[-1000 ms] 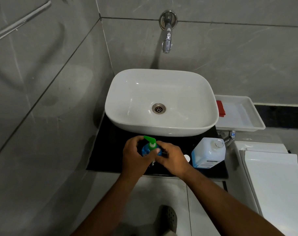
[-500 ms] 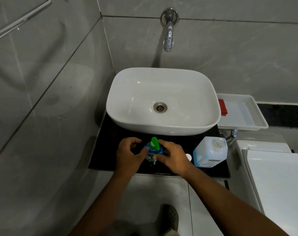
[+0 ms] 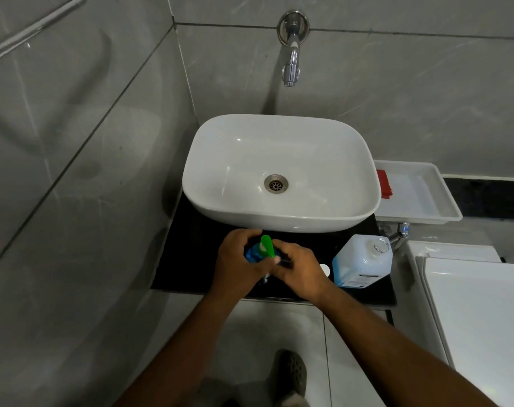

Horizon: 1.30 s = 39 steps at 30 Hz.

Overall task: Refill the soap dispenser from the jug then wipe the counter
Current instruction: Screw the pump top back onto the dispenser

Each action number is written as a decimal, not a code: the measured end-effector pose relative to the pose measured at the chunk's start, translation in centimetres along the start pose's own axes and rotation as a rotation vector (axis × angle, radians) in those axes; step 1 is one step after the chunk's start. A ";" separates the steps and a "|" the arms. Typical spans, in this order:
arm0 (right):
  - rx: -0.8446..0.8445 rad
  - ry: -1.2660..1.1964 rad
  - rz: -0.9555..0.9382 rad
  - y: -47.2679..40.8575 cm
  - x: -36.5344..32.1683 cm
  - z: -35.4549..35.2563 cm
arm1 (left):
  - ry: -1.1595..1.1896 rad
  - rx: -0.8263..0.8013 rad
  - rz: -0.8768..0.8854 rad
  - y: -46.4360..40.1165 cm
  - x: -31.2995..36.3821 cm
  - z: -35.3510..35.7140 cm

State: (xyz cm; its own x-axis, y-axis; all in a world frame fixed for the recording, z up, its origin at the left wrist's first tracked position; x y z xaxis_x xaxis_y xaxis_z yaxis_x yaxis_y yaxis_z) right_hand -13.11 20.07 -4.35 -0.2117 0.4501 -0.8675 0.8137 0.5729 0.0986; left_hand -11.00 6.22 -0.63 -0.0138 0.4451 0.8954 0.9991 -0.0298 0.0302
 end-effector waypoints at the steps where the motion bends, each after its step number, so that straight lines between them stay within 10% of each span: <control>1: -0.001 0.004 0.001 0.0 0.0 0.0 | 0.006 0.035 -0.035 0.2 -0.2 -0.2; 28: -0.024 -0.025 0.020 0.1 -0.8 0.0 | -0.027 -0.128 0.007 -1.0 -0.3 0.4; 39: -0.105 0.296 -0.038 0.2 -7.1 -3.7 | 0.386 -0.295 -0.107 -1.1 -2.7 2.3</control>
State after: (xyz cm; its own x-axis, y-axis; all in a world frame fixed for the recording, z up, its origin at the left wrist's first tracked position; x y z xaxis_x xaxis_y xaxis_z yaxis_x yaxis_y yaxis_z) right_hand -13.44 19.47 3.61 -0.4014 0.5981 -0.6936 0.7451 0.6537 0.1325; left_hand -11.94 7.14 -4.09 -0.1853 0.0977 0.9778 0.9381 -0.2786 0.2056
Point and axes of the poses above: each hand's wrist, its own y-axis away from the middle knuckle, its own z-axis out of the palm, x = y × z, the point moved 9 cm from there along -y, towards the middle knuckle, and after that the axes turned 13 degrees about -x, right-handed, at the moved point
